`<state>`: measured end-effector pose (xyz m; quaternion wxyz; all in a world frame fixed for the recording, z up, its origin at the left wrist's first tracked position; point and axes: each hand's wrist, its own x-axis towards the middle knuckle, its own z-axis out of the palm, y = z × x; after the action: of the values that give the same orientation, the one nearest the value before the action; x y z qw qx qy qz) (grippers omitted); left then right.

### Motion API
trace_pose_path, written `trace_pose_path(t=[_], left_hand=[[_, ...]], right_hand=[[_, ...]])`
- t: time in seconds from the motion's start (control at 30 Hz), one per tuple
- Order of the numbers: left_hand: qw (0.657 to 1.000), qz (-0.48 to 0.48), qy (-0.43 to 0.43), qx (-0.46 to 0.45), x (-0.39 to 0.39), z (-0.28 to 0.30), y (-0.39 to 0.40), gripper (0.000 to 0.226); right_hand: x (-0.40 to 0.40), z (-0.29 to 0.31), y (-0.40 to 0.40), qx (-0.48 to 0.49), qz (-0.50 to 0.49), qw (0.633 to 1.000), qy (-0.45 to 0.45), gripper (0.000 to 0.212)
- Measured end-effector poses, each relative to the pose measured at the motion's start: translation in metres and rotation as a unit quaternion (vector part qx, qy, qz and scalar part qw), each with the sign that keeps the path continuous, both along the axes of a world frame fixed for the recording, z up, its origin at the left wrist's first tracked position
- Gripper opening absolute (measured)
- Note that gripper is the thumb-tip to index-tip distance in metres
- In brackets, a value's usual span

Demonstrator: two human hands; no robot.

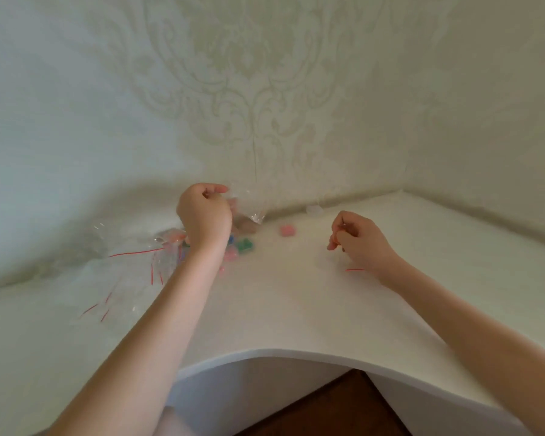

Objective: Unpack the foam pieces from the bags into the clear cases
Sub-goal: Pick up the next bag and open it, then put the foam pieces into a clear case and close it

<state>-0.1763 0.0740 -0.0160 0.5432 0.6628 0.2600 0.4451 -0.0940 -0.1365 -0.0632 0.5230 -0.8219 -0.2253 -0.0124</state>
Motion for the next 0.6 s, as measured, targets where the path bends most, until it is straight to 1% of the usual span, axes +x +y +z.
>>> trace_pose_path(t=[0.13,0.2,0.23,0.3,0.33,0.37,0.47,0.5,0.53,0.6], left_hand=[[0.993,0.034,0.09,0.066,-0.041,0.005,0.043,0.014],[0.986,0.061,0.111,0.107,-0.061,-0.001,0.057,0.019],[0.983,0.076,0.11,0.127,-0.071,-0.003,0.061,0.014],[0.973,0.121,0.104,0.168,-0.088,-0.009,0.068,0.018],[0.964,0.141,0.113,0.196,-0.093,-0.015,0.075,0.021],[0.95,0.154,0.145,0.228,-0.096,-0.022,0.083,0.022],[0.891,0.163,0.304,0.296,-0.102,-0.044,0.103,0.02],[0.877,0.163,0.337,0.303,-0.103,-0.048,0.106,0.019],[0.87,0.166,0.351,0.303,-0.104,-0.049,0.108,0.018],[0.875,0.184,0.332,0.301,-0.102,-0.046,0.108,0.022]], right_hand=[[-0.009,0.015,0.02,-0.073,0.037,0.996,-0.031,0.034],[-0.011,0.023,0.04,-0.08,0.05,0.995,-0.032,0.035],[-0.012,0.026,0.052,-0.073,0.056,0.995,-0.031,0.036],[-0.014,0.031,0.076,-0.053,0.069,0.996,-0.021,0.035],[-0.016,0.032,0.085,-0.05,0.076,0.996,-0.014,0.034],[-0.018,0.033,0.093,-0.052,0.082,0.995,-0.01,0.033],[-0.024,0.032,0.106,-0.066,0.1,0.993,-0.013,0.028],[-0.025,0.032,0.107,-0.073,0.1,0.992,-0.02,0.027],[-0.026,0.03,0.108,-0.078,0.1,0.991,-0.028,0.027],[-0.027,0.027,0.108,-0.081,0.101,0.991,-0.037,0.027]])
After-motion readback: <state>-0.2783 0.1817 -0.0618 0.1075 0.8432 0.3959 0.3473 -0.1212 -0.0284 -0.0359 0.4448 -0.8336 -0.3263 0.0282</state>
